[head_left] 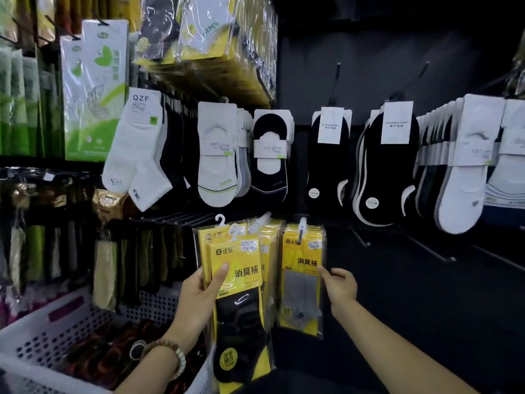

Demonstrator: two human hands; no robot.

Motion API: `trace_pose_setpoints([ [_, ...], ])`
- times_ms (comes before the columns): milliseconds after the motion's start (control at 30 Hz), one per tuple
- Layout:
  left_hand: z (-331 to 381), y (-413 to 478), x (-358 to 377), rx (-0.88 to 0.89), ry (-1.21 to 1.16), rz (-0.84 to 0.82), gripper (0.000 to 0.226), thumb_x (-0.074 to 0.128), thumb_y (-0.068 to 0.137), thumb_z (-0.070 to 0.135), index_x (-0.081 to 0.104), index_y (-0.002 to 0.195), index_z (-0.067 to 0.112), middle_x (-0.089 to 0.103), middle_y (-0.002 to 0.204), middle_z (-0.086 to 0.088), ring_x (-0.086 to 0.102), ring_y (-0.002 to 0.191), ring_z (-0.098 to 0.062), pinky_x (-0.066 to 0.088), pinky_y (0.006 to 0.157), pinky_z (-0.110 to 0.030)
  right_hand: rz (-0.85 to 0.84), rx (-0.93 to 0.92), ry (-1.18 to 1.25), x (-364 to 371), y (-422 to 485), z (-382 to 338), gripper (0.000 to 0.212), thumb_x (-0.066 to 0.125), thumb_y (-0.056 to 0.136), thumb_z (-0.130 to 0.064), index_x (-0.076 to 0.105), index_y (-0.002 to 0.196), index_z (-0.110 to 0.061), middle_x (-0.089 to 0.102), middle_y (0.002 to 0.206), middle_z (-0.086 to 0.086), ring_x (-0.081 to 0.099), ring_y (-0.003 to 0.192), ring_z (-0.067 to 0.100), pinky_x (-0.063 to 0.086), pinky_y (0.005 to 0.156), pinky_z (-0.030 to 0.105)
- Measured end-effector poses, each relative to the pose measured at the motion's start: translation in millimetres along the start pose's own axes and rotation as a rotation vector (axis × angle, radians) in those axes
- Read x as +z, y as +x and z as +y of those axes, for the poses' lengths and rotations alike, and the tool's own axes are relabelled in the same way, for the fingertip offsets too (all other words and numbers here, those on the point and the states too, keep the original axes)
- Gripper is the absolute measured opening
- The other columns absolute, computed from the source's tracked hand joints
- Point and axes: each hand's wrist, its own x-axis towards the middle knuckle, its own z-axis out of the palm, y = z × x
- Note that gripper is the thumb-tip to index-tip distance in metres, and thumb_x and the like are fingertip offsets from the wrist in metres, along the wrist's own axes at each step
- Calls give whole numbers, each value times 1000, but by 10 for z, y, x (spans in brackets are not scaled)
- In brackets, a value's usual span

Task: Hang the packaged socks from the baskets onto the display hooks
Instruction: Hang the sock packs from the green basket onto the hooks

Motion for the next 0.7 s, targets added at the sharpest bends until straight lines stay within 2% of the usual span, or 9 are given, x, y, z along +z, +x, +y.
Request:
trace_pose_setpoints([
  [67,-7,-45,19,-13,-13,-10,25,58,78,49,67,88,28,69,67,15,60,61,7,43,57,-4,-50,-35,-6,-87,-121,-22,38,75,81,-23,58,111,-6,60,106,10,55,91,19,44,79,28],
  [133,0,-108,60,-8,-11,-31,22,58,81,44,64,81,24,58,50,23,54,49,10,39,51,-1,-196,-66,21,-158,-314,-100,28,69,86,-25,62,108,-8,64,105,9,59,93,19,48,81,28],
  [233,16,-235,151,-44,-36,-48,31,59,76,49,62,74,18,55,51,19,52,49,7,39,52,-1,-442,-139,9,-238,-701,-256,19,62,89,-32,66,101,-17,67,99,4,64,89,13,51,75,19],
  [300,58,-333,219,-88,-62,-71,37,59,73,53,65,79,17,61,58,16,57,55,5,41,55,-3,-550,-180,-16,-269,-937,-324,16,65,86,-34,65,98,-25,67,102,-1,65,94,12,52,78,19],
  [400,121,-468,337,-136,-134,-95,40,63,70,52,69,97,23,74,88,13,69,81,-2,50,70,-14,-553,-259,-29,-312,-1180,-353,26,75,78,-28,61,100,-24,65,100,-2,62,95,9,50,73,12],
  [500,195,-558,419,-178,-156,-50,47,67,65,55,69,97,22,75,89,9,71,82,-7,54,74,-25,-491,-285,-8,-390,-1292,-373,29,78,76,-24,61,98,-16,66,99,6,63,92,16,51,71,14],
  [600,258,-610,450,-197,-110,-27,53,69,58,61,71,93,21,75,85,9,70,78,-4,52,69,-20,-499,-255,19,-478,-1332,-387,27,77,77,-23,65,97,-9,69,101,12,66,92,21,55,76,22],
  [700,294,-615,455,-193,-74,-11,50,66,61,62,68,91,21,73,82,9,67,75,0,46,63,-13,-570,-176,83,-564,-1329,-398,17,71,83,-19,67,96,-8,72,99,11,69,80,12,54,62,18],
])
